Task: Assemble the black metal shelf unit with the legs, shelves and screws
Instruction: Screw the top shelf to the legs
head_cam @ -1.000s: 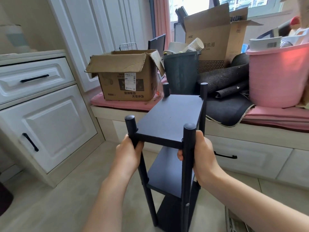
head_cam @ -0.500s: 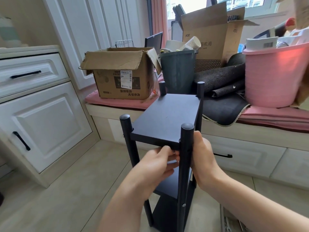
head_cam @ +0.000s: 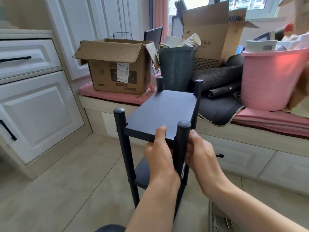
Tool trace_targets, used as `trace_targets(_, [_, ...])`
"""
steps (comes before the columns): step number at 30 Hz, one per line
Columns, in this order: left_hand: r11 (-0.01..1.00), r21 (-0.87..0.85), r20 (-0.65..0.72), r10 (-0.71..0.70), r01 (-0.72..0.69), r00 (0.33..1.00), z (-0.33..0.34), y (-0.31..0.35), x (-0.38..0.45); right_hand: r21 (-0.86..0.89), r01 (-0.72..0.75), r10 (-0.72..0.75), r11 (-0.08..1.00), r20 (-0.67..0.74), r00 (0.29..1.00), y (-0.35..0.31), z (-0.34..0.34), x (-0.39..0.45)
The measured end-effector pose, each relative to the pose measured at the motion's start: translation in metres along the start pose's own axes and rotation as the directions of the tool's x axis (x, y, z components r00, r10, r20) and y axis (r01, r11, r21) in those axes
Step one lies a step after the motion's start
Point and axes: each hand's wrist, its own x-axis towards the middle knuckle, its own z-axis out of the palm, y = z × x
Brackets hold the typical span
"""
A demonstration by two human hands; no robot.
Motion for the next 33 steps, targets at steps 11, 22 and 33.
trace_targets(11, [0.994, -0.073, -0.094, 0.069, -0.076, 0.993, 0.010, -0.012, -0.004, -0.425, 0.180, -0.167, 0.887, 0.067, 0.984, 0.007, -0.033, -0.004])
trace_targets(22, [0.995, -0.084, -0.075, 0.039, -0.045, 0.996, 0.009, -0.018, 0.000, -0.788, 0.383, -0.317, 0.482, 0.251, 0.915, -0.013, -0.043, -0.012])
trace_targets(33, [0.997, -0.077, -0.025, -0.027, 0.025, 0.999, 0.002, -0.016, -0.001, -0.771, 0.264, -0.150, 0.579, 0.217, 0.965, -0.016, -0.046, -0.001])
